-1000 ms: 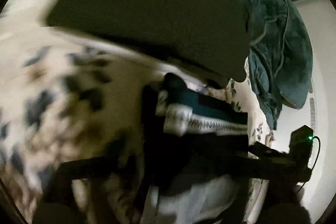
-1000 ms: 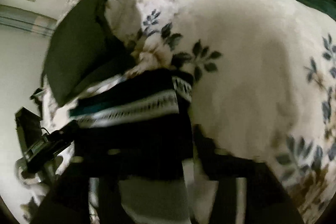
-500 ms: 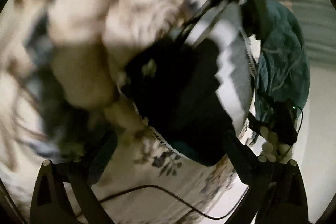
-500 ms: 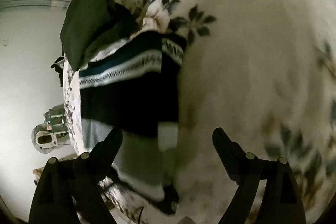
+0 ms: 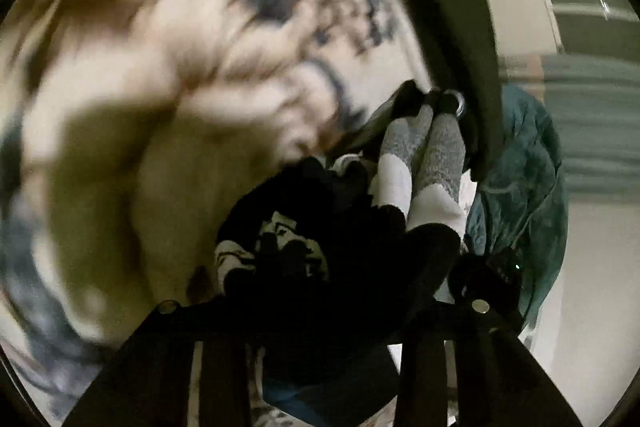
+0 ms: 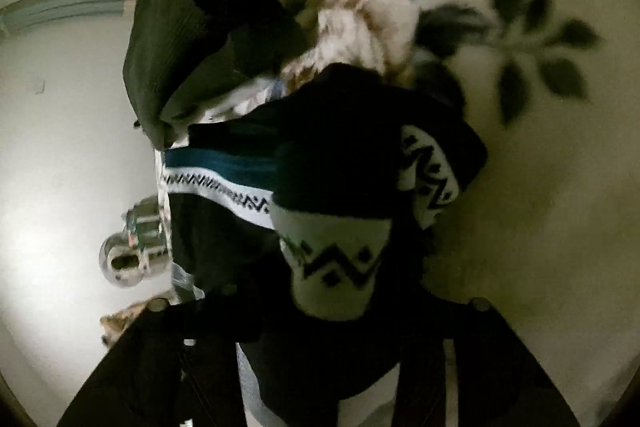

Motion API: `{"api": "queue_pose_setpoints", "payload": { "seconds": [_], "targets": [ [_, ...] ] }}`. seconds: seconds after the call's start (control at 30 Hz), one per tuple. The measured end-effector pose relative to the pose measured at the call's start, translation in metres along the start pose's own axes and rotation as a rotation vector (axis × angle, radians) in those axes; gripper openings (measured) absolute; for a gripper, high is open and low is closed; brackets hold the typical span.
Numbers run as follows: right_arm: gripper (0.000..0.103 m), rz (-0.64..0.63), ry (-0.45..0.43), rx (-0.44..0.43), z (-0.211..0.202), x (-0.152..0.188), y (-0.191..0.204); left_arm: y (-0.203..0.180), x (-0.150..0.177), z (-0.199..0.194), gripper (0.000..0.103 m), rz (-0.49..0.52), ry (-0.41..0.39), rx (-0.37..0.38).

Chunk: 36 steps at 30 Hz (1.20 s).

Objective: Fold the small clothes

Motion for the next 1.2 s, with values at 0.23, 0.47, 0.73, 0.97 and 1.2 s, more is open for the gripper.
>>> {"api": "queue_pose_setpoints", "payload": {
  "seconds": [0.23, 0.47, 0.73, 0.97, 1.2],
  "targets": [
    [0.028, 0.115, -0.136, -0.014, -0.033, 0.094, 0.011, -0.054, -0.061, -0.003, 0.03, 0.34, 0.176, -0.096],
    [0.026, 0.291, -0.247, 0.005, -0.024, 0.218, 0.016, -0.074, -0.07, 0.045, 0.034, 0.537, 0.464, -0.196],
    [0.061, 0.37, -0.124, 0.112, -0.016, 0.225, -0.026, -0.067, -0.053, 0.017, 0.084, 0.594, 0.343, -0.345],
    [0.07, 0.241, -0.123, 0.328, -0.072, 0.242, -0.016, -0.004, -0.018, -0.069, 0.097, 0.51, 0.201, -0.502],
    [0.07, 0.143, -0.192, 0.349, -0.076, 0.147, -0.017, 0.124, 0.006, -0.061, 0.103, 0.395, 0.241, -0.754]
  ]
}}
Point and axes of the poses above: each gripper's, at about its wrist camera, not at the fingertips, and z roughly the way its jaws point, y to its left, x to its underside, the point moved 4 cm from there along z, roughly the way its jaws point, and after that the axes turned 4 degrees about y, right-handed, at the moved point
